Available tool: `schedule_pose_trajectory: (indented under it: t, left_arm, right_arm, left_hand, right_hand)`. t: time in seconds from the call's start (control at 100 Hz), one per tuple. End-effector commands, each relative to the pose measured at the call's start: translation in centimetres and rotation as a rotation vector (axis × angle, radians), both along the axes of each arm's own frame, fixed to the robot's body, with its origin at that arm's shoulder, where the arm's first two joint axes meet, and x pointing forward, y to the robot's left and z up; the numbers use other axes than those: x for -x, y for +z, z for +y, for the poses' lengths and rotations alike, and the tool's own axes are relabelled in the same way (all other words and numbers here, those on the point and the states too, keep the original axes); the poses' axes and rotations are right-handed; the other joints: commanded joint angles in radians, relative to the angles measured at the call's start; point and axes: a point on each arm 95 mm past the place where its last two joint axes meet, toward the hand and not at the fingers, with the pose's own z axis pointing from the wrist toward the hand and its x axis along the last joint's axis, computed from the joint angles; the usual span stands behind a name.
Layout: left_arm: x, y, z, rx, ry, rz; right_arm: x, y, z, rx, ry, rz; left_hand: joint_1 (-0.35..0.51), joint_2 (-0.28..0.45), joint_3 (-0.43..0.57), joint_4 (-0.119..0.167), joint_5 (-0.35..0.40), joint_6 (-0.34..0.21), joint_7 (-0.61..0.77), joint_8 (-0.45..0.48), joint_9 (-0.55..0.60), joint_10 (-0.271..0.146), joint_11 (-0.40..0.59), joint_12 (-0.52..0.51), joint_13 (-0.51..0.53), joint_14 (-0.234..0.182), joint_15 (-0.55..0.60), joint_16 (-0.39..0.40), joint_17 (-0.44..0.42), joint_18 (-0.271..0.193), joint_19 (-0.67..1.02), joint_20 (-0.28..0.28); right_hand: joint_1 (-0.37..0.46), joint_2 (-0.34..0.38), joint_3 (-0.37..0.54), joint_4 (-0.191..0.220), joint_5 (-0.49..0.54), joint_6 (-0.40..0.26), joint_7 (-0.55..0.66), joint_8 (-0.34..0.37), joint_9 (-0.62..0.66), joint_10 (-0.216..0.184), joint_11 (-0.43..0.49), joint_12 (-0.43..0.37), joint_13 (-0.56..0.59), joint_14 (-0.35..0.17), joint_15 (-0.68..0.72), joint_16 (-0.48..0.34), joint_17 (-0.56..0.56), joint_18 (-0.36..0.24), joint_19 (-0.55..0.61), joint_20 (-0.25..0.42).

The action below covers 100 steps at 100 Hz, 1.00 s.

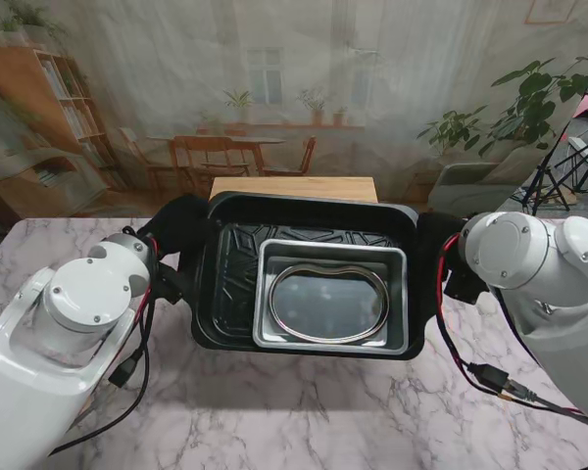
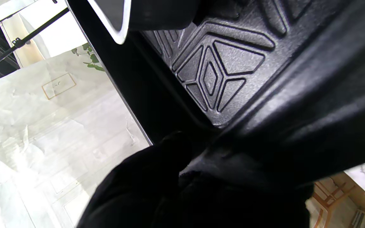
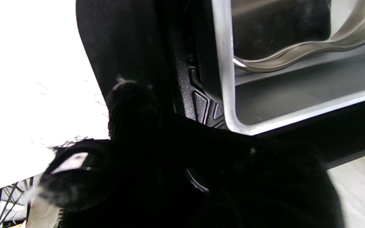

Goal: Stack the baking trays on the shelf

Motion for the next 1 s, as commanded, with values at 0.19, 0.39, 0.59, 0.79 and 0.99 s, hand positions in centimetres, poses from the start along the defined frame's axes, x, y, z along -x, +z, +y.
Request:
schedule_pose_trajectory:
  t: [0.19, 0.39, 0.59, 0.79, 0.99]
  left_arm:
    - [1.5, 2.3, -6.1, 0.112, -0.202, -0.007]
    - [0.0, 3.1, -5.6, 0.102, -0.160, -0.033]
    - [-1.8, 2.8, -4.8, 0.108, -0.087, -0.019]
    - [-3.7, 2.6, -4.1, 0.108, -0.020, -0.014]
    - [-5.2, 3.0, -3.7, 0.108, 0.025, -0.026]
  right_arm:
    - [1.5, 3.6, 7.4, -0.144, 0.205, -0.039]
    - [-0.3, 4.3, 8.6, -0.163, 0.197, -0.044]
    - [-3.0, 4.1, 9.6, -0.171, 0.160, -0.034]
    - [-5.6, 3.6, 10.0, -0.165, 0.109, -0.034]
    - [-7.4, 3.5, 10.0, -0.178, 0.067, -0.036]
  left_hand:
    - [0.053, -0.035, 0.049, -0.016, 0.404, -0.554, 0.258, 0.021, 0.065, -0.335, 0.127, 0.032, 0.094, -0.180, 0.060, 0.014, 0.114, -0.323, 0.044, 0.012]
    - [0.050, -0.037, 0.051, -0.015, 0.406, -0.559, 0.259, 0.022, 0.071, -0.339, 0.126, 0.034, 0.098, -0.183, 0.060, 0.015, 0.120, -0.327, 0.046, 0.013]
    - [0.048, -0.037, 0.054, -0.014, 0.406, -0.560, 0.262, 0.024, 0.072, -0.341, 0.126, 0.036, 0.102, -0.185, 0.059, 0.016, 0.121, -0.327, 0.045, 0.014]
    - [0.048, -0.038, 0.054, -0.015, 0.406, -0.561, 0.267, 0.026, 0.073, -0.342, 0.128, 0.038, 0.102, -0.188, 0.059, 0.017, 0.120, -0.327, 0.045, 0.015]
    - [0.047, -0.038, 0.054, -0.014, 0.405, -0.564, 0.270, 0.026, 0.074, -0.345, 0.129, 0.038, 0.103, -0.189, 0.059, 0.019, 0.120, -0.330, 0.046, 0.017]
  right_hand:
    - [0.063, -0.033, 0.077, 0.024, 0.137, -0.625, 0.090, -0.010, 0.047, -0.352, 0.252, 0.012, 0.054, 0.004, 0.103, 0.010, 0.032, -0.134, 0.069, 0.015]
    - [0.063, -0.035, 0.077, 0.021, 0.142, -0.630, 0.090, -0.008, 0.054, -0.358, 0.252, 0.014, 0.054, 0.003, 0.103, 0.010, 0.032, -0.133, 0.069, 0.015]
    - [0.063, -0.034, 0.077, 0.019, 0.136, -0.632, 0.088, -0.008, 0.061, -0.368, 0.251, 0.015, 0.053, 0.001, 0.101, 0.009, 0.032, -0.133, 0.069, 0.015]
    - [0.063, -0.034, 0.077, 0.018, 0.126, -0.639, 0.089, -0.009, 0.067, -0.378, 0.250, 0.017, 0.054, 0.002, 0.098, 0.007, 0.031, -0.131, 0.067, 0.014]
    - [0.063, -0.034, 0.076, 0.017, 0.123, -0.642, 0.097, -0.009, 0.071, -0.381, 0.249, 0.018, 0.054, 0.003, 0.096, 0.006, 0.030, -0.128, 0.064, 0.013]
